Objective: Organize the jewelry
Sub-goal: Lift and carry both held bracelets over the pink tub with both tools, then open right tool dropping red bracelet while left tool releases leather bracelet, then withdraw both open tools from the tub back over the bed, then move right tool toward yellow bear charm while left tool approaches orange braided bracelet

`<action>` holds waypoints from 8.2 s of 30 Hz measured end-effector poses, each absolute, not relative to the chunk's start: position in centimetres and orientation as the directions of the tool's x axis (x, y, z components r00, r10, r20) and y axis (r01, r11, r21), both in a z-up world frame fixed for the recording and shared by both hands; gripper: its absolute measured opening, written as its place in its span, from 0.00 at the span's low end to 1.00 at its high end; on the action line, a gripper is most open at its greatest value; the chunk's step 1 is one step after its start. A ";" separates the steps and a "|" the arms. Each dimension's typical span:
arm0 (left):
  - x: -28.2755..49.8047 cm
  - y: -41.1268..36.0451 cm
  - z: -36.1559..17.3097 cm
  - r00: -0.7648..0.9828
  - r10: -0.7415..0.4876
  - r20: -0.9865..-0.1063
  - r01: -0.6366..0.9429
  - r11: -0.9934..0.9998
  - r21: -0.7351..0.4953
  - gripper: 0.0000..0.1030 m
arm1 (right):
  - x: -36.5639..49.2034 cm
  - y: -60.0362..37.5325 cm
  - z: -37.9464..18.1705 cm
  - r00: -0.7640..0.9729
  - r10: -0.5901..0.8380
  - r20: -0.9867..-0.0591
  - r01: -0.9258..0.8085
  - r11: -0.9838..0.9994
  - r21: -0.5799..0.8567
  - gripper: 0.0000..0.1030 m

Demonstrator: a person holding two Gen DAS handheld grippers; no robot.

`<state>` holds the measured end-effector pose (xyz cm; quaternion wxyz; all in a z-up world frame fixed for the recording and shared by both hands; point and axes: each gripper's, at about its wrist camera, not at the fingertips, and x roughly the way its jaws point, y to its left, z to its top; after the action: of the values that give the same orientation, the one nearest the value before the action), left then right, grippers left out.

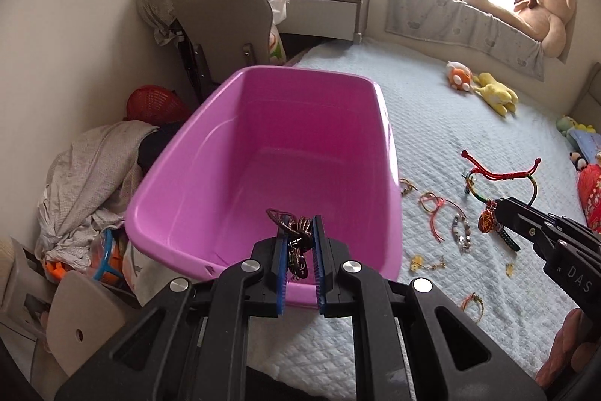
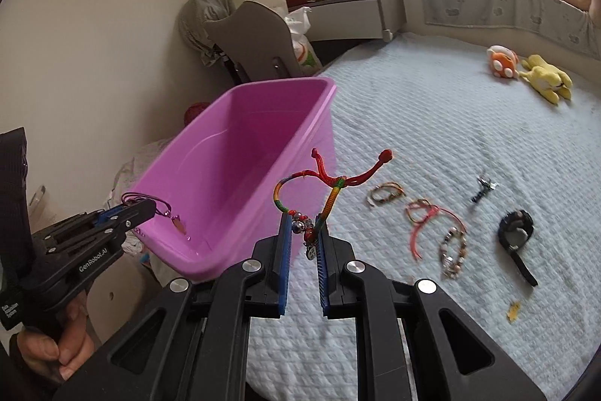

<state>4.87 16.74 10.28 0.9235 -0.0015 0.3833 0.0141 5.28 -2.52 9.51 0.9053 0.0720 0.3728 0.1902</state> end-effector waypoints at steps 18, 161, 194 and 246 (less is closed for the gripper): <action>11.4 25.0 9.8 0.663 0.090 -0.744 -0.100 0.995 0.031 0.12 | 11.9 9.4 10.0 0.557 0.479 -0.678 -0.419 0.867 0.268 0.12; -0.3 -0.6 -0.3 0.579 -0.110 -0.808 0.132 0.990 -0.040 0.87 | -4.5 -24.2 -2.7 0.587 0.185 -0.788 0.078 0.956 0.282 0.60; 0.0 -8.8 -10.1 0.539 -0.069 -0.839 0.036 0.998 -0.058 0.87 | 0.1 -28.2 -11.6 0.568 0.222 -0.792 -0.037 0.969 0.245 0.60; 2.6 -10.0 -13.7 0.549 0.011 -0.836 -0.024 1.000 -0.002 0.73 | 5.7 -26.7 -14.4 0.596 0.116 -0.795 -0.105 0.992 0.066 0.49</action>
<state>2.61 -9.96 -13.68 0.8801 -0.0067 0.4746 0.0100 5.69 -26.74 -14.36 0.8932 0.0062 0.4454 0.0618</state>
